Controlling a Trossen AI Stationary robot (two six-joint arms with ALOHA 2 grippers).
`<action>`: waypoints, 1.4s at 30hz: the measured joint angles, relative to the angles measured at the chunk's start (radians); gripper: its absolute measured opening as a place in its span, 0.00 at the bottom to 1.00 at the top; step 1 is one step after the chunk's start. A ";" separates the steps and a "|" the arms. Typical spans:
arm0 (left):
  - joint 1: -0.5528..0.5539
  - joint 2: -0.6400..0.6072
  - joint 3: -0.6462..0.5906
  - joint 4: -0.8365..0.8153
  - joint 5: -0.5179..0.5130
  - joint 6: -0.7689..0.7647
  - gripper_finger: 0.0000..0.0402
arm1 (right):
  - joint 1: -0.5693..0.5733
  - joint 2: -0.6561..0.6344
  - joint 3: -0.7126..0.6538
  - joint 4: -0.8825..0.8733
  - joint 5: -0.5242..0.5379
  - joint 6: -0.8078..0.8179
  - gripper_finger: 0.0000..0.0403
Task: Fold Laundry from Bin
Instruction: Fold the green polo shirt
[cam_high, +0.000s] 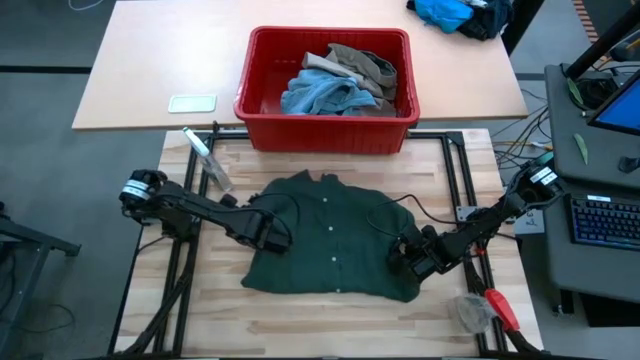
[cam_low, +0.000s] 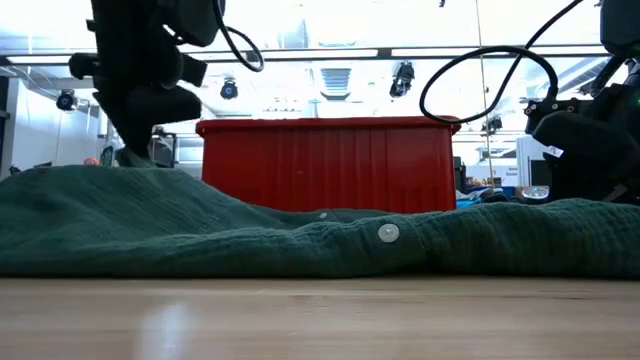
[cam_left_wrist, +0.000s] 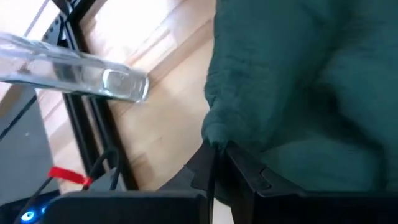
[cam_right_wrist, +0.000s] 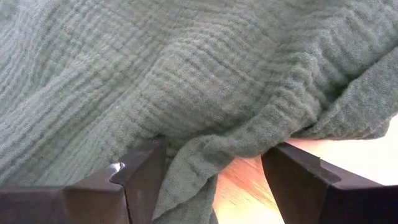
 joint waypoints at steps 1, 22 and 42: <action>0.000 0.000 -0.006 -0.006 0.015 0.001 0.03 | 0.000 0.000 0.000 0.000 0.000 0.000 0.62; -0.007 -0.008 -0.049 -0.136 0.118 0.197 0.03 | -0.001 -0.018 0.000 -0.008 -0.057 -0.004 0.62; -0.010 -0.009 -0.049 -0.136 0.035 0.238 0.03 | -0.191 -0.159 0.068 0.283 0.196 -0.527 0.54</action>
